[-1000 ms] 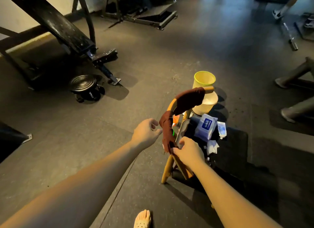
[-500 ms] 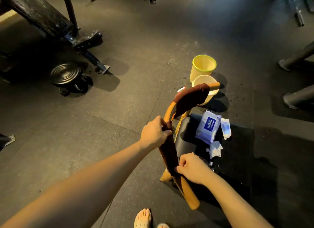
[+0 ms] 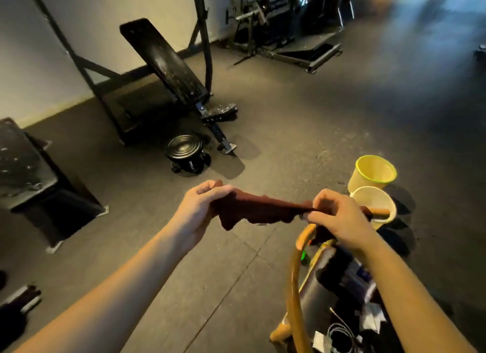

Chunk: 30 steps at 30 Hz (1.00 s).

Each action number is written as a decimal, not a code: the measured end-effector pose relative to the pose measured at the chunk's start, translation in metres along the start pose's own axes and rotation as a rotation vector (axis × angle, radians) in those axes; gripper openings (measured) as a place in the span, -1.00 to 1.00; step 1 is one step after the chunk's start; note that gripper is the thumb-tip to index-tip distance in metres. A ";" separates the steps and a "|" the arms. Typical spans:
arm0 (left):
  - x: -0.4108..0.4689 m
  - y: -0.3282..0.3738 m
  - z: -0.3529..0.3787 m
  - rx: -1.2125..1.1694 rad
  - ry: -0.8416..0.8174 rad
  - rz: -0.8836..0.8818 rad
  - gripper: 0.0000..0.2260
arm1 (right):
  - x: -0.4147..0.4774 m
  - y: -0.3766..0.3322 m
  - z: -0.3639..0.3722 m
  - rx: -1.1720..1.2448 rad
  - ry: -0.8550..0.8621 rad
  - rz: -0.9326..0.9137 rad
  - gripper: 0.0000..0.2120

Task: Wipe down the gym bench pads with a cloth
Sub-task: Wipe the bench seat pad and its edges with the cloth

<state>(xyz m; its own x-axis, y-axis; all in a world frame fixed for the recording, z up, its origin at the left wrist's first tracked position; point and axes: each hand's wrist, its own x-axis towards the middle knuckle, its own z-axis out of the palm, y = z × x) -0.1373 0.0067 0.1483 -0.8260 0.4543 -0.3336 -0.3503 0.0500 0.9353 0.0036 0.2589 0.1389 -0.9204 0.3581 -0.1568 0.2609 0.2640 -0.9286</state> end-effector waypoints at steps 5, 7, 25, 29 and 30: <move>-0.013 0.064 -0.060 -0.109 0.166 0.016 -0.72 | 0.064 -0.083 0.038 0.155 -0.113 -0.111 -0.77; -0.010 0.082 -0.090 -0.173 0.231 0.013 -0.79 | 0.098 -0.109 0.060 0.240 -0.215 -0.047 -0.77; 0.195 0.264 -0.372 0.058 0.212 -0.069 -0.84 | 0.409 -0.322 0.262 0.526 -0.238 -0.035 -0.61; 0.268 0.296 -0.413 0.125 0.223 -0.081 -0.68 | 0.492 -0.351 0.280 0.534 -0.282 -0.044 -0.60; 0.288 0.301 -0.422 0.077 0.241 -0.051 -0.63 | 0.516 -0.355 0.284 0.533 -0.288 -0.045 -0.59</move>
<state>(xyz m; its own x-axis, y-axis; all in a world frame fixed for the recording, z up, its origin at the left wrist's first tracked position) -0.6666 -0.2227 0.2839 -0.8926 0.2250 -0.3908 -0.3676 0.1388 0.9196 -0.6463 0.0952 0.2925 -0.9884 0.0803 -0.1292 0.1068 -0.2384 -0.9653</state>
